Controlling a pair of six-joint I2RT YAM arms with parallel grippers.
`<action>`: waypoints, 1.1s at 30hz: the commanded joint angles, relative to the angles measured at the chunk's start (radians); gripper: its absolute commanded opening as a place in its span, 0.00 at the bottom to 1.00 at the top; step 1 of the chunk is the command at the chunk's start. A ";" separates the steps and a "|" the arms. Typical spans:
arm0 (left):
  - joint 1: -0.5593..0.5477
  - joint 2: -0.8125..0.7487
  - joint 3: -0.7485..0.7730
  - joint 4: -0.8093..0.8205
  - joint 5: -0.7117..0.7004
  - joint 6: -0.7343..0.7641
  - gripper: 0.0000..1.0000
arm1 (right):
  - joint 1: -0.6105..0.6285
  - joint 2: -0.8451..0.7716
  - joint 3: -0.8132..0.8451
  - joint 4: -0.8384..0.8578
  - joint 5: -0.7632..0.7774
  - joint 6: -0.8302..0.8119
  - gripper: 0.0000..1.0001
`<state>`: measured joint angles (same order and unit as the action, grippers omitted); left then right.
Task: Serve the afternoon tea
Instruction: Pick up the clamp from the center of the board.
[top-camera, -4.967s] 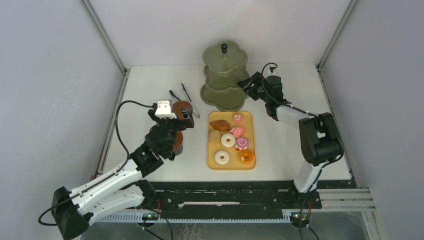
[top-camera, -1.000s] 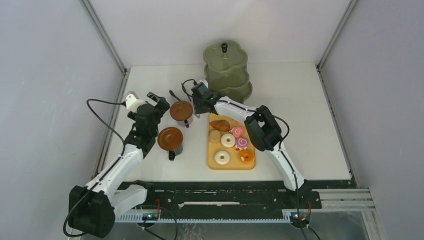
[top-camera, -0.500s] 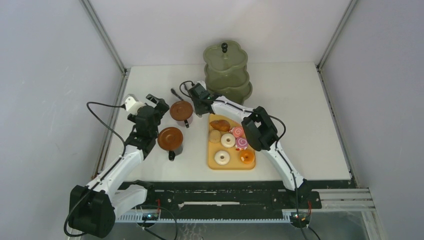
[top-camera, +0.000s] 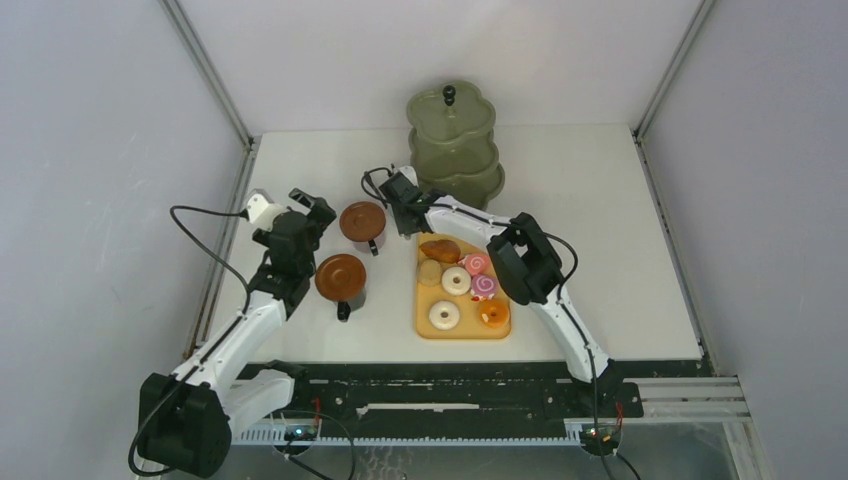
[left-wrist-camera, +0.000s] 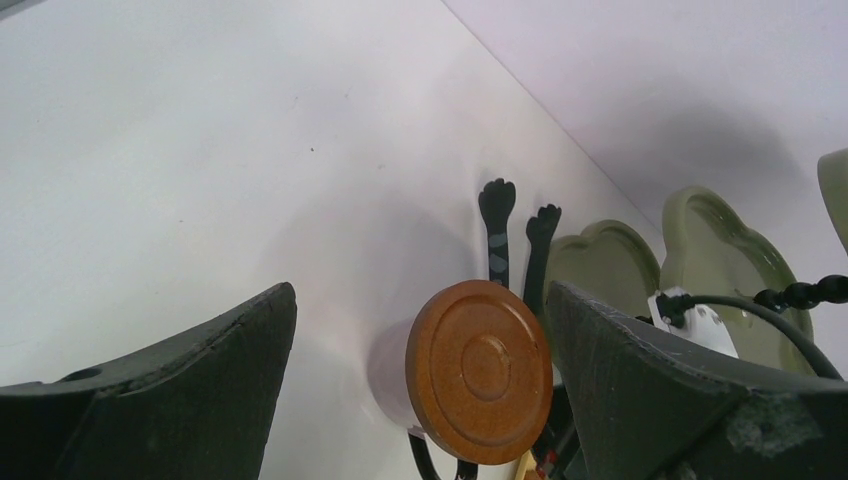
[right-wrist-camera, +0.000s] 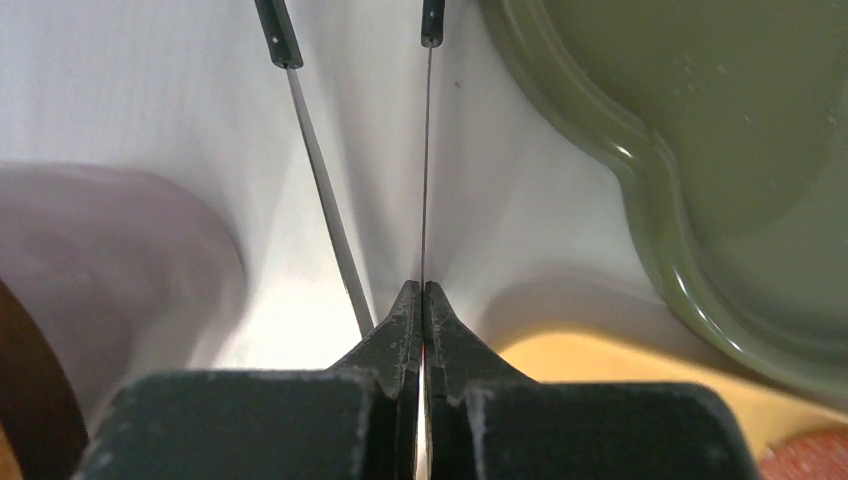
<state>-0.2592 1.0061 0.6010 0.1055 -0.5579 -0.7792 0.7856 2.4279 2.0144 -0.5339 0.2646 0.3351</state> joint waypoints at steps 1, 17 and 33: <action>0.010 -0.028 0.013 0.004 -0.017 0.002 1.00 | 0.020 -0.140 -0.060 0.014 0.076 -0.040 0.00; 0.012 -0.079 0.075 -0.065 0.013 0.059 1.00 | 0.058 -0.335 -0.224 0.006 0.152 -0.077 0.00; 0.009 -0.115 0.120 -0.099 0.192 0.134 0.99 | 0.129 -0.550 -0.472 -0.002 0.196 -0.025 0.00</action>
<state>-0.2546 0.9104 0.6498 0.0029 -0.4446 -0.7040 0.8864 1.9839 1.5833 -0.5655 0.4194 0.2863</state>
